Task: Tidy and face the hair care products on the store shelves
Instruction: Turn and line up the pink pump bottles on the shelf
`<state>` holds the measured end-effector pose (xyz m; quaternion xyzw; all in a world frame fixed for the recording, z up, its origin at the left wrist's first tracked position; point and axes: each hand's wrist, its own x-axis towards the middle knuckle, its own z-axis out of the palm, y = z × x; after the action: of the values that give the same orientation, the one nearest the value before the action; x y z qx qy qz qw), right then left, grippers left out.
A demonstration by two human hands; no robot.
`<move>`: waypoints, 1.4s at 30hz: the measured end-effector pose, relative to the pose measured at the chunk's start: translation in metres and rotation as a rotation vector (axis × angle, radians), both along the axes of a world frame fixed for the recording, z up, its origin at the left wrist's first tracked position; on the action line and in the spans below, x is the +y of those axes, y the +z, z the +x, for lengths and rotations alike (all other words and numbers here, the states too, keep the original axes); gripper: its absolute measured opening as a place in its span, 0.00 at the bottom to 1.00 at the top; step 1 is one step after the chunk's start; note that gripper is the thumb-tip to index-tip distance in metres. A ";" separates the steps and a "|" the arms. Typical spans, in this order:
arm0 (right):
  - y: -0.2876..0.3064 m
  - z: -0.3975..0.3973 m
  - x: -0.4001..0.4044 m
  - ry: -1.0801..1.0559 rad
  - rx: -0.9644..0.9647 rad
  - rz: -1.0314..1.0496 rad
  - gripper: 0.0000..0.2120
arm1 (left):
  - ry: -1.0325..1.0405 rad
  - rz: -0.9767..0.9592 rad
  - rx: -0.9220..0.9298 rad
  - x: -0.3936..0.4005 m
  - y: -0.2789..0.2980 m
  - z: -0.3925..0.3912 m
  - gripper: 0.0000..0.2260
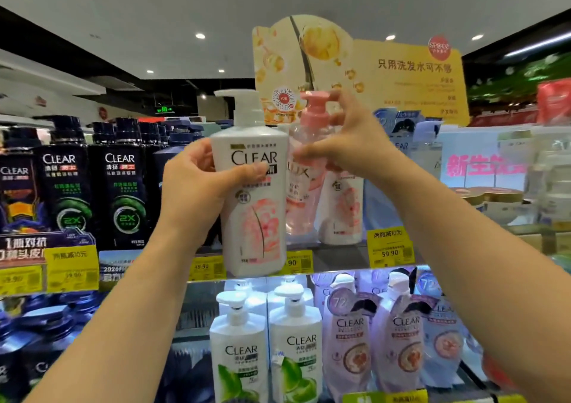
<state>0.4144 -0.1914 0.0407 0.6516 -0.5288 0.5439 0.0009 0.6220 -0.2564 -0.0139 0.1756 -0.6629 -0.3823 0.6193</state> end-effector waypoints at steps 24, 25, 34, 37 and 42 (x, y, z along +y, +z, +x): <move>-0.033 -0.065 0.100 0.105 -0.337 0.089 0.30 | 0.160 -0.145 -0.168 -0.044 0.000 -0.095 0.29; -0.035 -0.067 0.099 0.103 -0.342 0.092 0.31 | 0.170 -0.138 -0.181 -0.046 -0.001 -0.094 0.30; -0.045 -0.074 0.090 0.134 -0.380 0.128 0.34 | 0.276 -0.151 -0.450 -0.047 0.006 -0.081 0.41; -0.048 -0.077 0.088 0.154 -0.395 0.140 0.31 | 0.415 -0.273 -0.590 -0.039 0.017 -0.080 0.34; -0.057 -0.081 0.088 0.179 -0.416 0.165 0.33 | 0.781 -0.494 -0.873 -0.040 0.027 -0.079 0.29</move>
<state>0.3333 -0.1034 -0.0163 0.5677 -0.5002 0.6194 -0.2095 0.5429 -0.2965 0.0132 0.3962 -0.8100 0.1430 0.4081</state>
